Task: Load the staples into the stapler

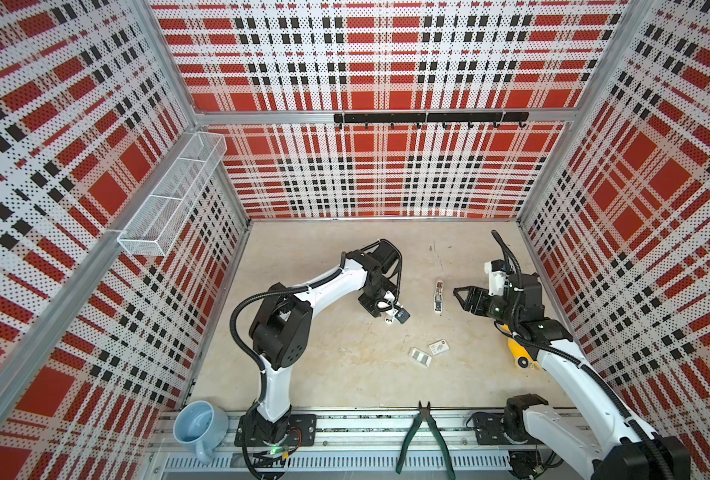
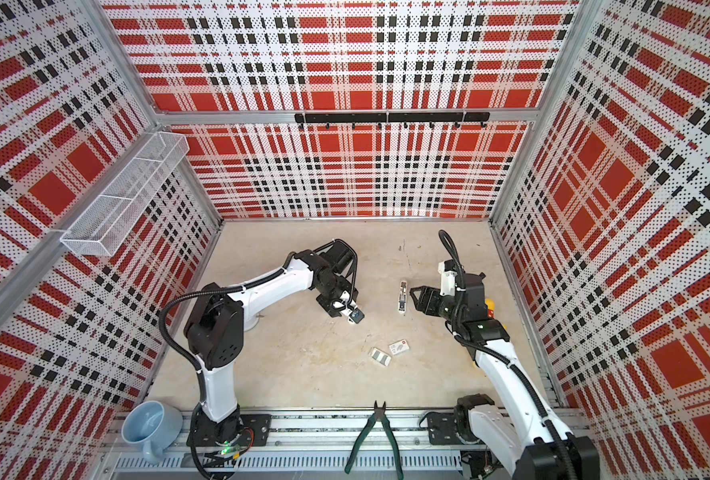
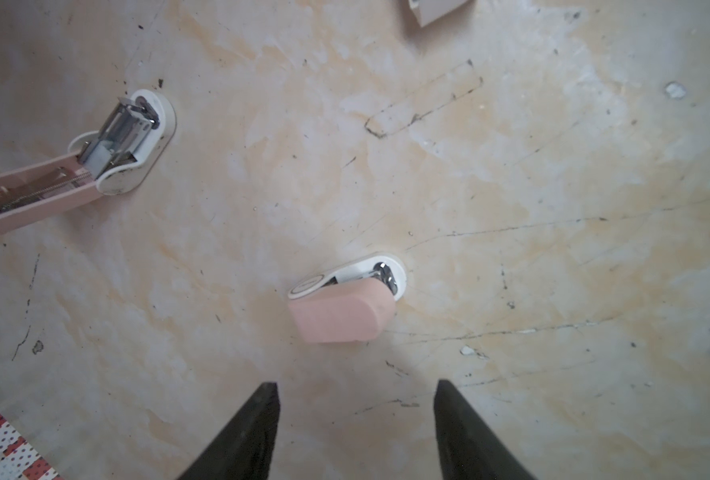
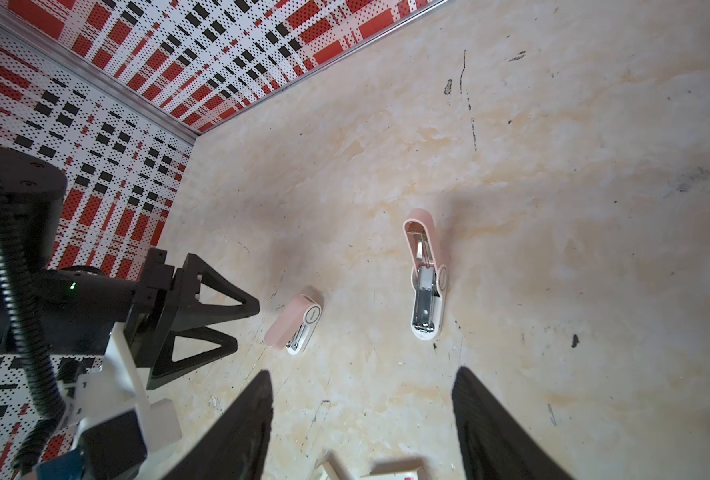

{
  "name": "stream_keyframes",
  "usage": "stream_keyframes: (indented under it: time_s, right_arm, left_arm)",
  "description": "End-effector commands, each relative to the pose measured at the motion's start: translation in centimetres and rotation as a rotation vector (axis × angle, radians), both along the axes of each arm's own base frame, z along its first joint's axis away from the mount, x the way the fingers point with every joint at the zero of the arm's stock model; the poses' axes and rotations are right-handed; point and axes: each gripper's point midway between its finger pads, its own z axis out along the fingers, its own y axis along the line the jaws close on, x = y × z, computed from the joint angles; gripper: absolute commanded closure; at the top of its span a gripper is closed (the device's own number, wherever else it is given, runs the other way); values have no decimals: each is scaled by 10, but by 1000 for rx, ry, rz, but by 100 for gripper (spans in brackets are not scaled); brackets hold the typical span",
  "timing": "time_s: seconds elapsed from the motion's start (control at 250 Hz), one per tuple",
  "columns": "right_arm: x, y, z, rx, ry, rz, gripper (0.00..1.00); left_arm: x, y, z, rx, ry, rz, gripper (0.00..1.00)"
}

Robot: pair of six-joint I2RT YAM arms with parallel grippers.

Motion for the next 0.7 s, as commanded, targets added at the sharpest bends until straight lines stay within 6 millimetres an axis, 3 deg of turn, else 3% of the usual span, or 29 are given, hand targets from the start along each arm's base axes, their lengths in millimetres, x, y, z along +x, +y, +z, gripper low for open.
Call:
stream_keyframes:
  time_s: [0.0, 0.232, 0.388, 0.536, 0.696]
  right_arm:
    - [4, 3, 10, 27, -49, 15, 30]
    - [5, 1, 1, 28, -31, 8, 30]
    - [4, 14, 6, 119, -13, 50, 30]
    - [2, 18, 6, 142, 56, 56, 31]
    - [0, 31, 5, 171, 112, 69, 31]
  left_arm:
    - [9, -3, 4, 42, -280, -826, 37]
    - [10, -4, -2, 29, -269, -867, 37]
    - [10, -3, 3, -1, -256, -811, 37]
    - [22, -24, 32, -87, -249, -487, 37]
    - [55, -39, 76, -202, -224, 11, 37]
